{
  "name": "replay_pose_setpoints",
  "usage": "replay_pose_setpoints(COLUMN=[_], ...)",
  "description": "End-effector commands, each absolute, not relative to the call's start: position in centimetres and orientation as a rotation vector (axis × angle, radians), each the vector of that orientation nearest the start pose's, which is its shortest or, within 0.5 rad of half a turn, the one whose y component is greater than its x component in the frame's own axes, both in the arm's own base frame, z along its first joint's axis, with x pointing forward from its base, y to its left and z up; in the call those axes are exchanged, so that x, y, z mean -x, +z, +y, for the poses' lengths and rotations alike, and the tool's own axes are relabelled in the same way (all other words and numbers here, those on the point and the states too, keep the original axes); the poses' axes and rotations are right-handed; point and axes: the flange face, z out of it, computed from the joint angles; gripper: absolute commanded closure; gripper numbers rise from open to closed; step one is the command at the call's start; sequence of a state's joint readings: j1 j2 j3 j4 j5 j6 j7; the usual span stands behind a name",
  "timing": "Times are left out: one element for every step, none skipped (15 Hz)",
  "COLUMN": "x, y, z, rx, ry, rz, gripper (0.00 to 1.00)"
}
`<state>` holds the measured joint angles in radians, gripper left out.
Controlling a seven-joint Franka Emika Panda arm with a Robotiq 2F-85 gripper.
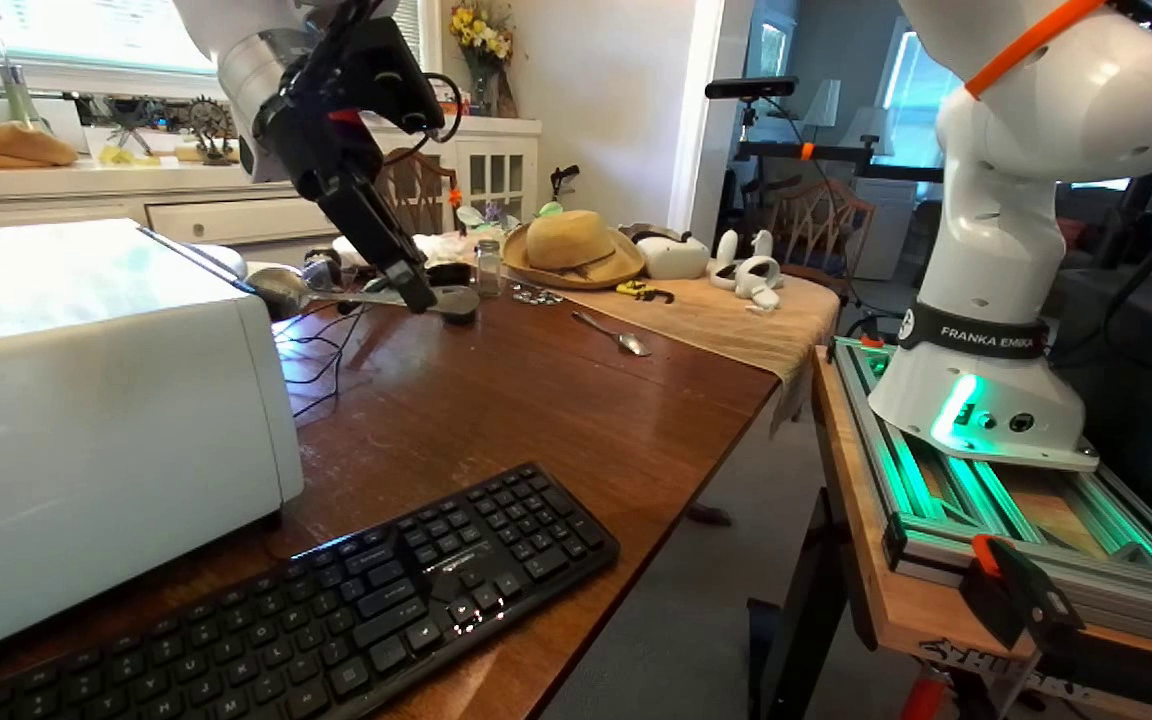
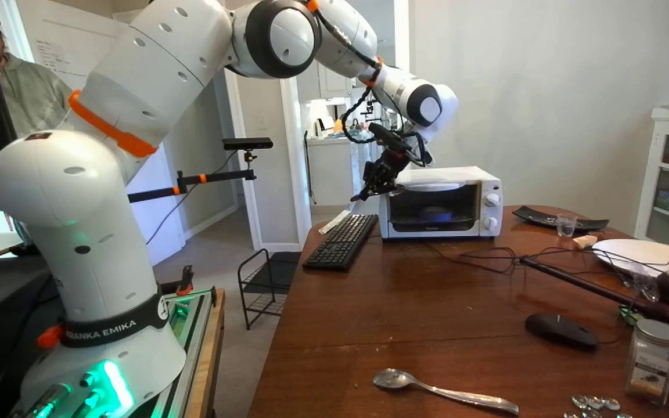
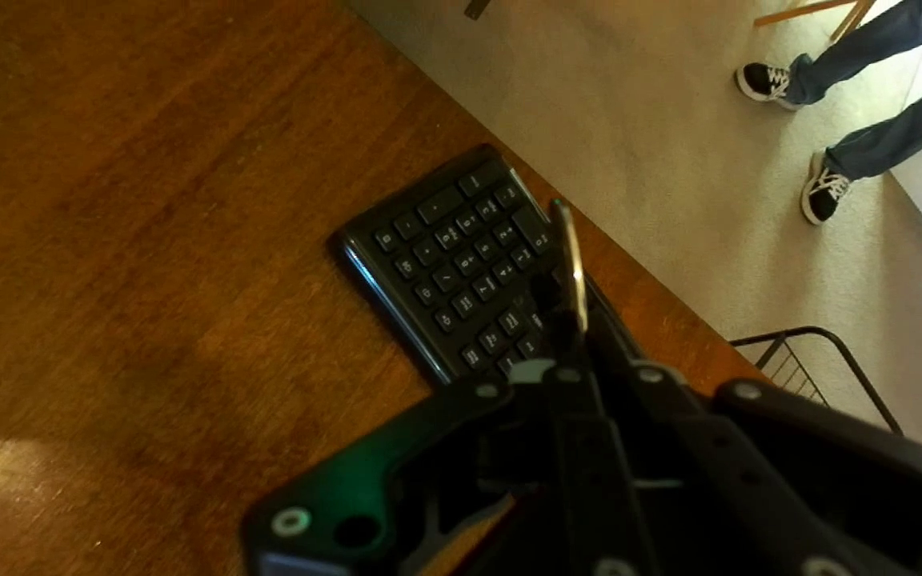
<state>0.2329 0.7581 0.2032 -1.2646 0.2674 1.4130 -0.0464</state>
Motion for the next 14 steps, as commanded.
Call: replay_pose_setpoints(x=[-62.4, -62.9, -63.8, -63.6, -64.0, -63.5, -63.4, -63.3, -63.2, -63.0, -62.8, -62.4, -62.1, -61.7], y=[28.4, 28.4, 28.6, 28.5, 28.5, 28.5, 28.2, 27.9, 27.8, 27.7, 27.6, 27.3, 27.0, 26.7], z=[28.9, 29.1, 29.6, 28.6, 28.5, 28.0, 27.5, 27.3, 27.1, 26.9, 26.9, 26.6, 26.3, 26.0], rx=[2.630, 2.634, 2.641, 2.647, 2.636, 2.632, 2.624, 2.609, 2.597, 2.584, 2.572, 2.558, 2.545, 2.534], ry=[0.984, 0.982, 0.968, 0.932, 0.912, 0.905, 0.900, 0.895, 0.888, 0.877, 0.865, 0.849, 0.833, 0.815], rz=[-0.525, -0.505, -0.474, -0.463, -0.459, -0.438, -0.427, -0.410, -0.388, -0.362, -0.339, -0.312, -0.292, -0.268], gripper=[0.99, 0.99, 0.99, 0.99, 0.99, 0.99, 0.99, 0.99, 0.99, 0.99, 0.99, 0.99, 0.99, 0.99])
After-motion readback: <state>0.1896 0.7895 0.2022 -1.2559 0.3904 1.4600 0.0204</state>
